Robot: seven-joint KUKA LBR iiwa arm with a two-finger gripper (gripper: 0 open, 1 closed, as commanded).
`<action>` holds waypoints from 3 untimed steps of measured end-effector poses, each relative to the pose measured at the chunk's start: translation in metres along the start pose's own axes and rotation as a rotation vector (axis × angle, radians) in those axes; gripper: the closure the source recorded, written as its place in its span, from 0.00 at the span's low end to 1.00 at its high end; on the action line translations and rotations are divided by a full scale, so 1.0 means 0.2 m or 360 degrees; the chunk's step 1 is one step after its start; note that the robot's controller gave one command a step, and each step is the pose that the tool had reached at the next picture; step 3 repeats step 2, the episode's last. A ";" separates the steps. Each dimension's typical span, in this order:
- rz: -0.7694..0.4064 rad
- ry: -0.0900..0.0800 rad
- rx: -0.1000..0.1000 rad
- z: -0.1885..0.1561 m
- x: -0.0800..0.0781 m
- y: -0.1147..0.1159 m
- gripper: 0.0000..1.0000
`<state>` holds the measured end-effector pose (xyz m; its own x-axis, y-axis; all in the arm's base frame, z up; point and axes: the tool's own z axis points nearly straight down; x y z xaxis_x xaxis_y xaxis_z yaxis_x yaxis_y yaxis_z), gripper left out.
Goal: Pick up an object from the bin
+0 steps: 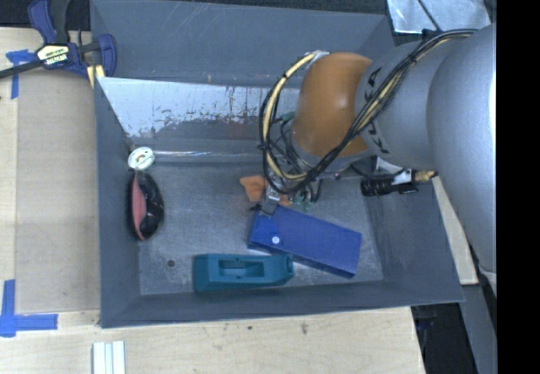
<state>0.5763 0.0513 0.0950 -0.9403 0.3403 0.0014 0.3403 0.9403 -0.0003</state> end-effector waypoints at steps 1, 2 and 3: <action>-0.0001 0.0001 0.0001 -0.10 0.00 0.00 1.00; -0.0002 0.0002 0.0001 -0.19 0.00 0.00 1.00; -0.0002 0.0002 0.0001 -0.19 0.00 0.00 1.00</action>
Offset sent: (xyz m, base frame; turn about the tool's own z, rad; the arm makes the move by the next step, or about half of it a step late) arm 0.0000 -0.0001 0.0890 0.0000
